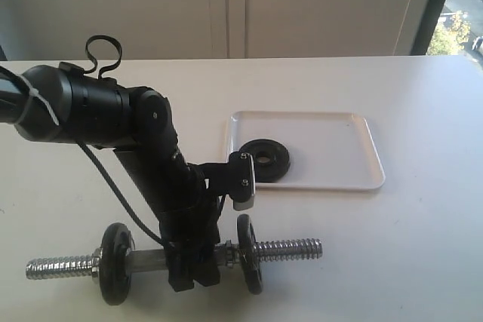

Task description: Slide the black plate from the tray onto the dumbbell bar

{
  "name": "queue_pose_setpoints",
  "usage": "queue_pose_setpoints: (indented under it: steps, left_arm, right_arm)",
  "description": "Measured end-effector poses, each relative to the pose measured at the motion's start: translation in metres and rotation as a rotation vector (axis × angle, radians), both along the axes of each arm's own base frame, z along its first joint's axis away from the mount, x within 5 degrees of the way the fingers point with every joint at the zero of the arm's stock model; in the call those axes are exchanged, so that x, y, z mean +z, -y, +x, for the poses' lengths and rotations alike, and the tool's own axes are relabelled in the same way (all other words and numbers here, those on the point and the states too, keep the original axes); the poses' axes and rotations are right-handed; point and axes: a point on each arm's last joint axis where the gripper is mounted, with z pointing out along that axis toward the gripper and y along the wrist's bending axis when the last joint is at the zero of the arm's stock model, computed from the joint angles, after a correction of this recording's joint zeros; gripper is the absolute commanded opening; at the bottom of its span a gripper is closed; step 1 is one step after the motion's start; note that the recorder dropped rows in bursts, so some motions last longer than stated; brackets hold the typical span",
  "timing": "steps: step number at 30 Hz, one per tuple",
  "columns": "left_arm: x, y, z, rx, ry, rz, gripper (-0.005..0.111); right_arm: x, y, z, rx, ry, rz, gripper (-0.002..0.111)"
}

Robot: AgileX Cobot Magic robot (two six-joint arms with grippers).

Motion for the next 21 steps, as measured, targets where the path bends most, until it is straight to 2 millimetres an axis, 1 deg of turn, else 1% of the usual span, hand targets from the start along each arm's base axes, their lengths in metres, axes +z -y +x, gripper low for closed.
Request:
queue_pose_setpoints:
  steps: [3,7,8,13,17,21]
  left_arm:
    - [-0.0007,0.0001,-0.0005,0.001,-0.009,0.001,0.035]
    - [-0.0006,0.0008,-0.0024,0.005,-0.025,0.002,0.005]
    - [-0.0006,0.001,-0.0023,0.007,-0.024,0.0,0.0]
    - [-0.0001,0.001,-0.0008,0.013,-0.008,-0.001,0.0]
    - [0.0017,0.0004,0.0002,0.049,0.006,-0.006,0.0]
    - [0.0048,0.0,0.0021,0.089,0.029,-0.016,0.0]
  right_arm:
    - [0.0,0.0,0.0,0.0,0.0,0.0,0.0]
    - [0.0,0.0,0.0,0.004,-0.002,0.015,0.0]
    - [0.0,0.0,0.0,0.005,-0.002,0.02,0.0]
    - [0.0003,0.0,-0.0001,0.028,-0.009,0.114,0.0]
    - [0.0007,0.0,-0.0002,0.05,-0.015,0.205,0.0]
    - [-0.0016,0.0,0.0004,0.054,-0.043,0.233,0.0]
